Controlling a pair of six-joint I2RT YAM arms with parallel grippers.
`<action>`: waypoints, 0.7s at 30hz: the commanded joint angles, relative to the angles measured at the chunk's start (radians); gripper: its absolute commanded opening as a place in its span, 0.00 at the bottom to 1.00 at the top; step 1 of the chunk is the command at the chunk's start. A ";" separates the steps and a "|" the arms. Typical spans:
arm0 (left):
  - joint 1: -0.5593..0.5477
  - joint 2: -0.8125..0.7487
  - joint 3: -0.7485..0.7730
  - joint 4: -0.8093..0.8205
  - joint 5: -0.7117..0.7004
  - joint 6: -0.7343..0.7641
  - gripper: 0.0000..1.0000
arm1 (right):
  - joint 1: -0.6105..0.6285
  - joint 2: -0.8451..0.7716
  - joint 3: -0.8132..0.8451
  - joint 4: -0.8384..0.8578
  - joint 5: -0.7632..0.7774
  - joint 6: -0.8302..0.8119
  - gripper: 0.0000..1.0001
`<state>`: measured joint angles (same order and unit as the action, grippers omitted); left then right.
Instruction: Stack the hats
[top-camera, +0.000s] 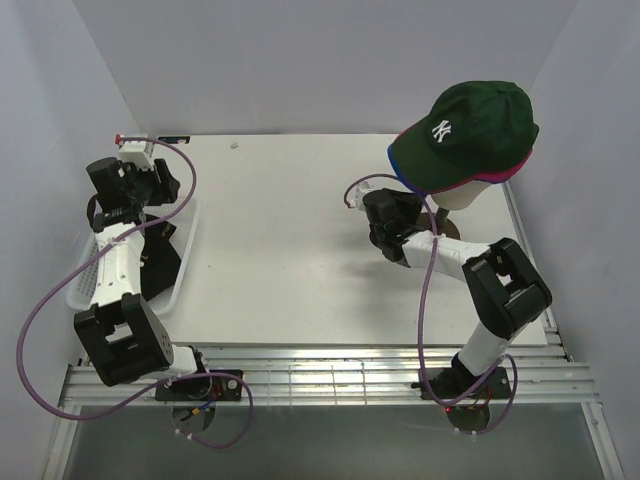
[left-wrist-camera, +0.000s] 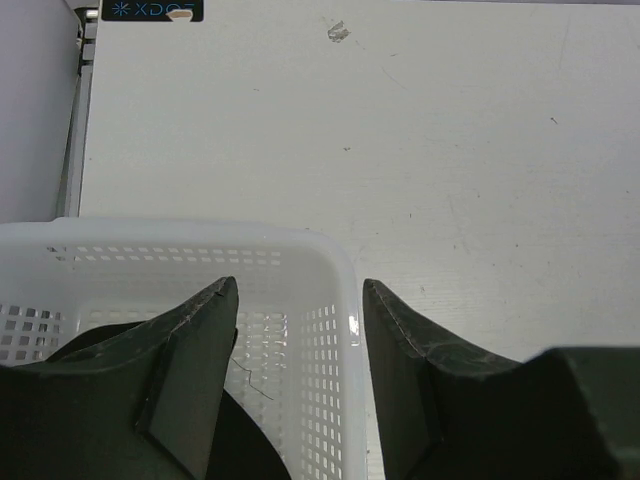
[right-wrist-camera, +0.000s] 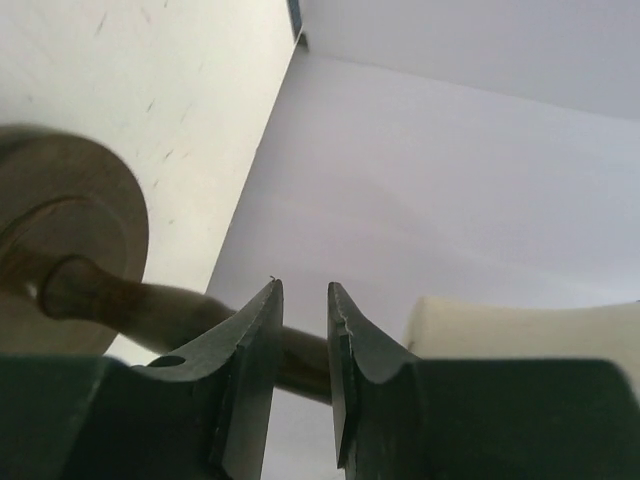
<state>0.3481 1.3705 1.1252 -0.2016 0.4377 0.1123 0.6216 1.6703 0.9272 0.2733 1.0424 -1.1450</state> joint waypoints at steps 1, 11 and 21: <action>0.005 -0.014 0.018 0.011 0.024 -0.016 0.63 | 0.053 0.028 0.083 0.188 0.016 -0.171 0.31; 0.005 -0.022 0.030 0.008 0.022 -0.010 0.63 | 0.060 0.178 0.248 0.447 0.042 -0.465 0.31; 0.005 -0.025 0.039 0.013 0.036 -0.022 0.63 | 0.049 0.085 0.168 0.543 0.047 -0.565 0.31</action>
<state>0.3481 1.3705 1.1267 -0.2012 0.4438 0.1036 0.6613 1.8259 1.1130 0.7166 1.0657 -1.6684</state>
